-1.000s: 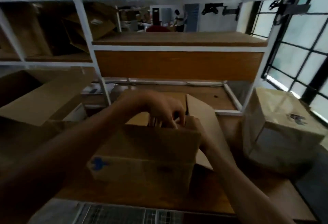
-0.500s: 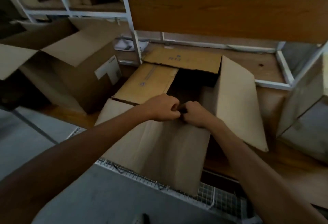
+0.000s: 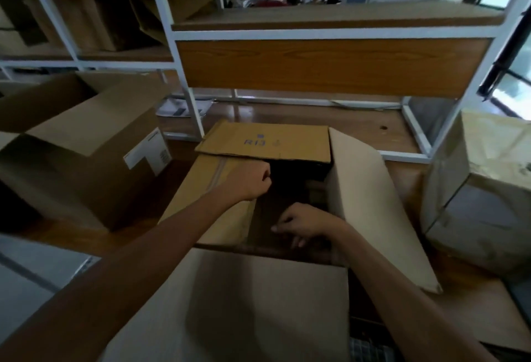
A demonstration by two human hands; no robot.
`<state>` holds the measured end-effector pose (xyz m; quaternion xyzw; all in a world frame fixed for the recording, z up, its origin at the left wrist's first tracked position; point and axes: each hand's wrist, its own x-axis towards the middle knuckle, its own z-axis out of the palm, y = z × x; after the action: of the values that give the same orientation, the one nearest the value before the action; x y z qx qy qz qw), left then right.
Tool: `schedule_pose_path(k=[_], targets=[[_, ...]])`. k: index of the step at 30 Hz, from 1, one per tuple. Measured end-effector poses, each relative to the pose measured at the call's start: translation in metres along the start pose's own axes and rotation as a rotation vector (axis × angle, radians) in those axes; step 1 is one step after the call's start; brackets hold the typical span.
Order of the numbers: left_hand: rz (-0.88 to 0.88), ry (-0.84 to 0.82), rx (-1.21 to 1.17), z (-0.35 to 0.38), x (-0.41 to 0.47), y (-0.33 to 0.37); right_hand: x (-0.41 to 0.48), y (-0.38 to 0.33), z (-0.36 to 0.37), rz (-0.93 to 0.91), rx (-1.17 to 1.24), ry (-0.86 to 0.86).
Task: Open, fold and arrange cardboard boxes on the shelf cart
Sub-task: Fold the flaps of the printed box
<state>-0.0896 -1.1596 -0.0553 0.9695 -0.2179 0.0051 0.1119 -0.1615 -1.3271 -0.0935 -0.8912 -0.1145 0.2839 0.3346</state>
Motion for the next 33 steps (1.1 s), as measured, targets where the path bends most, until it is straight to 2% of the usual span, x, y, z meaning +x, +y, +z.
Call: schedule_pose_path(k=[3,8,12,15,18,21,25,29,33], targets=[[-0.045,0.066,0.013,0.02,0.009,-0.019,0.019,0.012,-0.023,0.007,-0.236,0.211],[-0.073,-0.02,0.075,0.032,0.023,-0.048,0.044,0.024,-0.057,0.159,-0.345,0.304],[-0.058,0.242,0.079,0.006,0.054,-0.056,0.053,0.01,-0.097,0.048,-0.417,0.671],[-0.108,0.26,0.185,-0.013,0.089,-0.071,0.068,0.006,-0.134,0.037,-0.487,0.811],[-0.144,0.168,0.257,-0.015,0.127,-0.098,0.085,0.016,-0.163,0.163,-0.502,0.83],[-0.204,0.131,0.165,-0.012,0.147,-0.122,0.108,0.038,-0.178,0.234,-0.403,0.831],[-0.295,0.162,0.046,0.011,0.163,-0.16,0.139,0.075,-0.182,0.199,-0.277,0.736],[-0.341,0.105,-0.099,0.022,0.175,-0.178,0.144,0.076,-0.174,0.133,-0.105,0.776],[-0.335,0.086,-0.084,0.025,0.166,-0.172,0.132,0.063,-0.161,0.216,-0.282,0.757]])
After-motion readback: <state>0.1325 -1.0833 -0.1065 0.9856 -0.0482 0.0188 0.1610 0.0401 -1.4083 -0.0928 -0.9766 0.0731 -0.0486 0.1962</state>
